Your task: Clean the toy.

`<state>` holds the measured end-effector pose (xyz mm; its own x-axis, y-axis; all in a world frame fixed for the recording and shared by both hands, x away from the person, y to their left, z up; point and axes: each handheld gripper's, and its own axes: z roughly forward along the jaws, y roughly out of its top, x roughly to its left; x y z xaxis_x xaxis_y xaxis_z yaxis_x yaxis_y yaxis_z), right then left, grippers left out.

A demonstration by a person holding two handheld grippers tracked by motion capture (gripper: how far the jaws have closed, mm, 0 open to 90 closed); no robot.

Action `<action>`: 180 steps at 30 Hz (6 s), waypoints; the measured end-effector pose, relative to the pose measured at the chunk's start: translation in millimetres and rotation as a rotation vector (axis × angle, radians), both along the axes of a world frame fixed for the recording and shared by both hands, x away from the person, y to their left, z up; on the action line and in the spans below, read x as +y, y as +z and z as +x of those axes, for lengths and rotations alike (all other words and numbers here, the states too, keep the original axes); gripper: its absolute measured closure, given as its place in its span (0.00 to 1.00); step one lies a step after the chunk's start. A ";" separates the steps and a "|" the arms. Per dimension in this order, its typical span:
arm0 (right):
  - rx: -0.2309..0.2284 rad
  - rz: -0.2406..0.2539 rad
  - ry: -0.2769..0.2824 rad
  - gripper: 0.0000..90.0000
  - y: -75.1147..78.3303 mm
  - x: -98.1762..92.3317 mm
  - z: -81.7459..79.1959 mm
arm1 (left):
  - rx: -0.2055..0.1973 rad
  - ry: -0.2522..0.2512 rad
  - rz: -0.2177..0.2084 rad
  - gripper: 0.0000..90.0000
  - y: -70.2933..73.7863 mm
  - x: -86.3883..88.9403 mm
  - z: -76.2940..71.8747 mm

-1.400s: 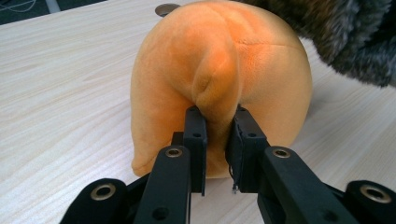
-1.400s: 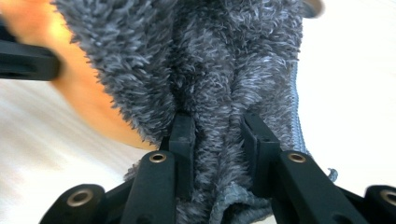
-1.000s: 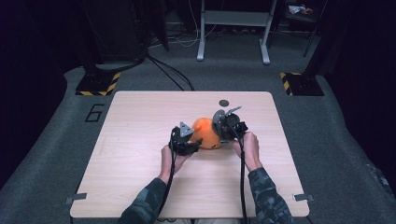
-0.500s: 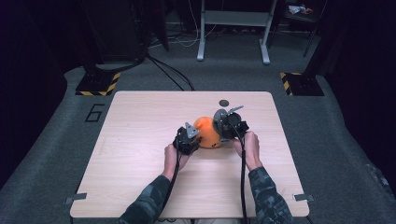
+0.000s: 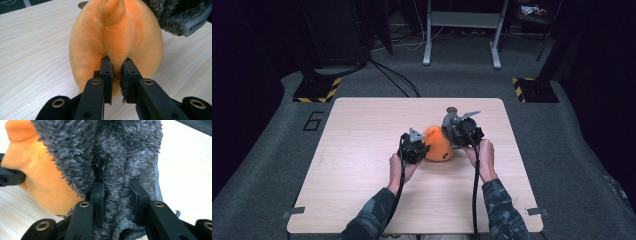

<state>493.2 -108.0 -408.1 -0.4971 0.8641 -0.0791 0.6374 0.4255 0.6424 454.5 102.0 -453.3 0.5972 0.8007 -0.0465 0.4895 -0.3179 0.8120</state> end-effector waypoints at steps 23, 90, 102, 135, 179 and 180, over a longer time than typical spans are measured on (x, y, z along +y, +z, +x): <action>0.066 -0.045 0.051 0.76 -15.7 16.2 -7.4 | 0.001 0.018 0.017 0.89 -7.6 1.1 7.5; 0.071 -0.004 0.017 0.76 -8.0 -1.2 -0.8 | -0.020 0.014 -0.002 0.88 -14.5 6.2 5.7; 0.116 -0.032 0.047 0.78 -30.6 11.1 8.9 | -0.025 -0.025 -0.021 0.72 -12.5 9.8 8.1; 0.091 0.000 -0.012 0.79 -33.6 -5.9 5.6 | 0.038 -0.055 -0.057 0.88 -29.6 21.8 19.1; 0.045 -0.038 -0.078 0.80 -9.0 -12.2 -0.6 | -0.124 -0.132 0.058 0.90 18.6 -9.1 18.9; 0.027 -0.029 -0.071 0.80 -6.6 -12.8 -0.9 | -0.124 -0.134 0.059 0.90 18.6 -9.4 19.0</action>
